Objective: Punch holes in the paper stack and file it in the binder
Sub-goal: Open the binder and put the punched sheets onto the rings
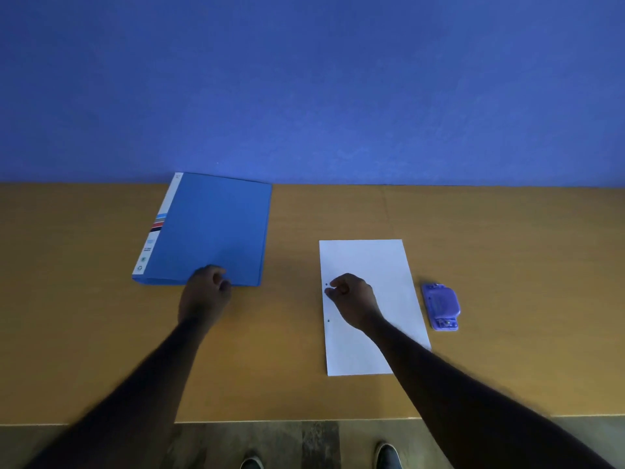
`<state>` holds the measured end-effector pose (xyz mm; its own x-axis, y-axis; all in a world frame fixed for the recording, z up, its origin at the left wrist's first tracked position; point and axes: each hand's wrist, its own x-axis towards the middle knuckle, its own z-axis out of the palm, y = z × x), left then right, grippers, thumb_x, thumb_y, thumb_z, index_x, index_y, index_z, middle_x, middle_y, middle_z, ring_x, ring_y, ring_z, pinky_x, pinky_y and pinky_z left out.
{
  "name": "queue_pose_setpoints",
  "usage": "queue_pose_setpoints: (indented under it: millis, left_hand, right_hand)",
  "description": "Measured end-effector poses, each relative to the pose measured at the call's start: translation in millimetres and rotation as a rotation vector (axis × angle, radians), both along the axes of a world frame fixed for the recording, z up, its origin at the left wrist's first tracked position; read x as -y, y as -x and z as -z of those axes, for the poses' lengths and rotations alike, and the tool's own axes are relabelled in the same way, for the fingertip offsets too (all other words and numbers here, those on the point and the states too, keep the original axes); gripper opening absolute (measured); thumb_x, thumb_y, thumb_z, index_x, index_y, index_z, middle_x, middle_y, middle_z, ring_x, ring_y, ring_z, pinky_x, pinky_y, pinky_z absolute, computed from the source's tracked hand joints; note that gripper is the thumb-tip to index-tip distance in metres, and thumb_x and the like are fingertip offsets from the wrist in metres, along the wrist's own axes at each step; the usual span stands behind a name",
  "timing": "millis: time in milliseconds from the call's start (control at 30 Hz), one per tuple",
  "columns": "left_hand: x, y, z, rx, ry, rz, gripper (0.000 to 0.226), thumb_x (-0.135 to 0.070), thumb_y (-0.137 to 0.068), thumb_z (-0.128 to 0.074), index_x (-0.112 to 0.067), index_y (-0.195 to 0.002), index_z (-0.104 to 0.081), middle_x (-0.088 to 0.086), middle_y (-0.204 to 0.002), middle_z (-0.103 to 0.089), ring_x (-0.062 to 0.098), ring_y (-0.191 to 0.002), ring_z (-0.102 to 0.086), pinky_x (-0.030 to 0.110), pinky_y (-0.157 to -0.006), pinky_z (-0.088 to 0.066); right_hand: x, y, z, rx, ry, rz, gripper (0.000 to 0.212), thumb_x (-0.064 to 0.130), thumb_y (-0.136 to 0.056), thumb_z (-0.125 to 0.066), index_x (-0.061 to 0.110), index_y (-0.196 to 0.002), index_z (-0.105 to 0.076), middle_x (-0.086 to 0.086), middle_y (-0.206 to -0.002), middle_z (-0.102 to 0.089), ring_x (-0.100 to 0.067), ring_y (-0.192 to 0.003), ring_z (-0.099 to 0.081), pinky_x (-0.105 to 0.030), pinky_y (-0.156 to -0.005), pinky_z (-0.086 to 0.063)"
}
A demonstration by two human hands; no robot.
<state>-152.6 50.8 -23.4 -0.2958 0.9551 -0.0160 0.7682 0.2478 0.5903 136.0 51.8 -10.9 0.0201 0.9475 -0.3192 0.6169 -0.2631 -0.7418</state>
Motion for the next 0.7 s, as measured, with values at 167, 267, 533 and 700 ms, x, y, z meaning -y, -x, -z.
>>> queue_pose_setpoints:
  millis: [167, 267, 533, 700]
  left_hand:
    - [-22.2, 57.3, -15.3, -0.125, -0.001, -0.038, 0.031, -0.015, -0.082, -0.062, -0.009, -0.113, -0.063, 0.013, -0.107, -0.062, 0.031, -0.1, -0.06, 0.039, -0.081, -0.048]
    - [-30.2, 84.7, -16.8, -0.304, 0.158, -0.027, 0.054, -0.027, -0.082, -0.068, -0.013, -0.13, -0.05, 0.016, -0.133, -0.044, 0.037, -0.122, -0.042, 0.05, -0.096, -0.041]
    - [-56.7, 139.4, 1.4, -0.161, 0.307, -0.202, 0.096, -0.059, -0.078, -0.065, -0.009, -0.147, -0.02, 0.021, -0.146, -0.033, 0.043, -0.13, -0.036, 0.057, -0.104, -0.035]
    - [-66.5, 153.3, 11.0, -0.085, 0.255, -0.086, 0.103, -0.055, -0.073, -0.073, -0.009, -0.148, -0.02, 0.017, -0.148, -0.036, 0.039, -0.13, -0.04, 0.055, -0.1, -0.042]
  right_hand:
    - [-24.1, 51.5, 0.5, -0.06, 0.042, -0.031, 0.027, 0.025, -0.087, -0.066, 0.01, -0.11, -0.066, -0.005, -0.11, -0.069, -0.02, -0.101, -0.062, -0.027, -0.082, -0.049]
    - [-36.4, 80.8, 3.6, -0.108, 0.084, -0.008, 0.032, 0.028, -0.087, -0.068, 0.011, -0.115, -0.065, -0.005, -0.114, -0.068, -0.019, -0.101, -0.062, -0.029, -0.08, -0.051]
    - [-57.8, 139.9, 5.0, -0.45, 0.266, 0.213, 0.054, 0.011, -0.085, -0.07, 0.013, -0.133, -0.046, -0.009, -0.126, -0.059, -0.021, -0.1, -0.061, -0.023, -0.059, -0.049]
    - [-61.8, 162.3, 7.8, -0.489, 0.268, 0.225, 0.056, 0.01, -0.086, -0.068, 0.011, -0.136, -0.044, -0.005, -0.117, -0.059, -0.017, -0.09, -0.059, -0.024, -0.06, -0.051]
